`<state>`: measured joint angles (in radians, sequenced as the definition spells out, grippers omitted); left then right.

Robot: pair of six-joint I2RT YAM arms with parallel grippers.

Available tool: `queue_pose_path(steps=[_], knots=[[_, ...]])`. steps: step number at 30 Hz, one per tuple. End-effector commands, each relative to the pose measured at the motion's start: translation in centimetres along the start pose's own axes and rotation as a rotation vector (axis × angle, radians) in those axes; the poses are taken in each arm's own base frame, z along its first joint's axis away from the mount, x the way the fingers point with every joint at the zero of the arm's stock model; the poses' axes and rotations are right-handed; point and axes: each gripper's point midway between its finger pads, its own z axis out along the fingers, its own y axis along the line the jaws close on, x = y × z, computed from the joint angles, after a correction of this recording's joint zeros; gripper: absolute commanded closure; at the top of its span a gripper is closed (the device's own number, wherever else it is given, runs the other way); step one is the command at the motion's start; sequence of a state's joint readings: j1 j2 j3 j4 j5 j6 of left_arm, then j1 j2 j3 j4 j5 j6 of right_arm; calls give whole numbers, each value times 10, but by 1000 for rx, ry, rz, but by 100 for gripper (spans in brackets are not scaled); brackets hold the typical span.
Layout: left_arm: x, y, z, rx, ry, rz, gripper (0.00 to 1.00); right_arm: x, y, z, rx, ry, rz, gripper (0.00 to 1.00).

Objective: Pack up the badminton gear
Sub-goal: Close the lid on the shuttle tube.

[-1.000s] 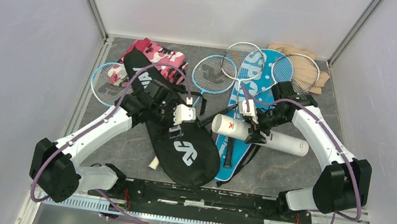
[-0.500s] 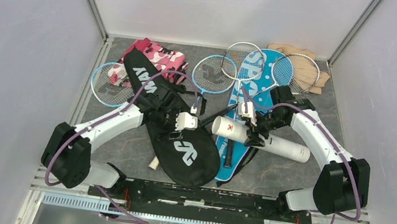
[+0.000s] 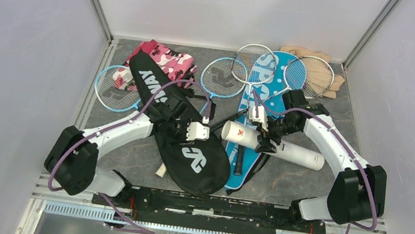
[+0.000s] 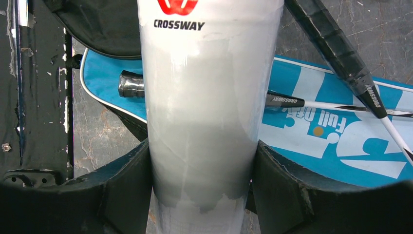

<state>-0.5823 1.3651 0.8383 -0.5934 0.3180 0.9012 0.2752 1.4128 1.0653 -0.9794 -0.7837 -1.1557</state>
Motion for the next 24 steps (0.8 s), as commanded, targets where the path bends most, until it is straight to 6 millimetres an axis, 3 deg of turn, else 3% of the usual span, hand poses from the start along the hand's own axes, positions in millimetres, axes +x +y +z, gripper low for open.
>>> queue_pose_path(steps=[1,7,12,14,19,24], knots=[[1,5,0,-50,9,-18,59,-8,-2,0,11,-28,-18,87],[2,5,-5,-70,17,-34,72,-9,-3,0,11,-28,-15,87],[-16,7,-20,-78,-35,-74,88,-10,-5,-1,13,-29,-18,87],[-28,13,-29,-92,-72,-89,97,-11,-6,-1,13,-31,-19,87],[-66,29,-54,-109,-203,-136,98,-18,-10,-3,28,-51,-31,87],[-117,42,-86,-86,-377,-193,98,-28,-20,-6,76,-76,-37,87]])
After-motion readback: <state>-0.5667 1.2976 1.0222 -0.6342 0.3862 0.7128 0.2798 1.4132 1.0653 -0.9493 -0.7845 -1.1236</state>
